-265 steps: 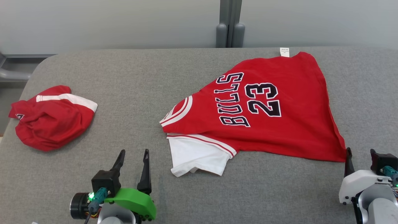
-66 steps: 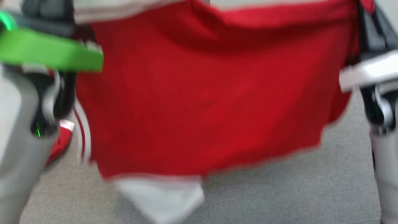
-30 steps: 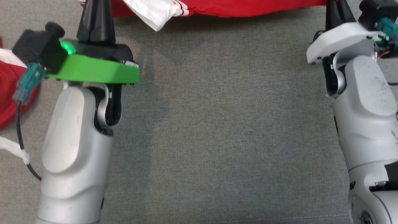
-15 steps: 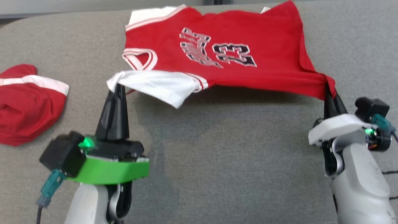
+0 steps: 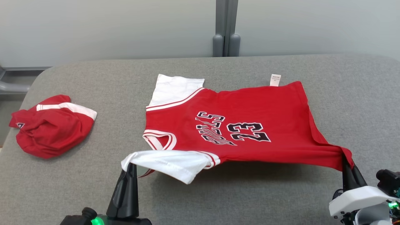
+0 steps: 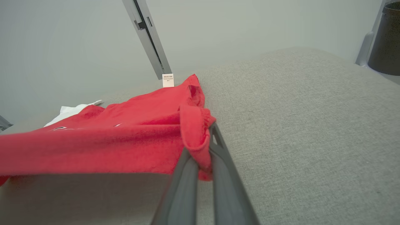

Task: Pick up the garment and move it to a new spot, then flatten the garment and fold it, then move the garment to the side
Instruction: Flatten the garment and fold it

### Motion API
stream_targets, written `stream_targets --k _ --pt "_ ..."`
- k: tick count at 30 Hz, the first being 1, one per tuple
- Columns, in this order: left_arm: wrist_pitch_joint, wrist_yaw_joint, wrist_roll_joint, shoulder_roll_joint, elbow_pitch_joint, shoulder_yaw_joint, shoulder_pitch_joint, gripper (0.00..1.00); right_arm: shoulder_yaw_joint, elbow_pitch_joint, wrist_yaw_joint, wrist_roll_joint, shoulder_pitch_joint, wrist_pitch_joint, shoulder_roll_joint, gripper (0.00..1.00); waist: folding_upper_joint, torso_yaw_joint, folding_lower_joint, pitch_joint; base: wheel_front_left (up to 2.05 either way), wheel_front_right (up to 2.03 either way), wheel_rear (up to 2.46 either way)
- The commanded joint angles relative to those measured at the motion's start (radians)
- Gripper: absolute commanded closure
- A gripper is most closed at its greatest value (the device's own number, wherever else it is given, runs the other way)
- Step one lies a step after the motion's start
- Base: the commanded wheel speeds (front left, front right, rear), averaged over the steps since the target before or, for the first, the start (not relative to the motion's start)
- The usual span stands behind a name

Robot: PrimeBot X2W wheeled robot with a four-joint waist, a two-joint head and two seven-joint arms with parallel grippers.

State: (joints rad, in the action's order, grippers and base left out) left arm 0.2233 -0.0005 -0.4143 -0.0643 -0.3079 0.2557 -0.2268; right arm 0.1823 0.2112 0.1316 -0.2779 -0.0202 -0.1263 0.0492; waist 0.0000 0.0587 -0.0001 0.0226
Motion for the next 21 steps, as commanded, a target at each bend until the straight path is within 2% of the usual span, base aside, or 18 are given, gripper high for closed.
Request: stream_targets --k 1,5,13,21 --pt "-0.003 0.005 0.001 -0.014 -0.001 -0.006 -0.018 1.0 0.0 -0.015 -0.002 -0.013 -0.02 0.013 0.003 1.0 0.0 0.005 0.0001 -0.009 0.0 0.0 0.0" --pt "-0.025 0.004 -0.005 -0.019 0.037 0.003 -0.022 1.0 0.001 -0.024 -0.002 0.036 -0.038 0.045 0.003 1.0 0.0 0.001 0.0001 0.009 0.0 0.0 0.0" --pt "-0.026 0.0 -0.024 -0.023 0.147 -0.01 0.034 1.0 -0.018 0.062 -0.002 0.066 0.016 0.078 0.003 1.0 0.0 -0.01 0.0001 0.06 0.0 0.0 0.0" --pt "-0.054 -0.02 -0.014 -0.027 0.3 0.004 0.176 1.0 -0.01 0.131 -0.002 0.111 0.12 0.137 0.003 1.0 0.0 -0.022 0.0001 0.088 0.0 0.0 0.0"
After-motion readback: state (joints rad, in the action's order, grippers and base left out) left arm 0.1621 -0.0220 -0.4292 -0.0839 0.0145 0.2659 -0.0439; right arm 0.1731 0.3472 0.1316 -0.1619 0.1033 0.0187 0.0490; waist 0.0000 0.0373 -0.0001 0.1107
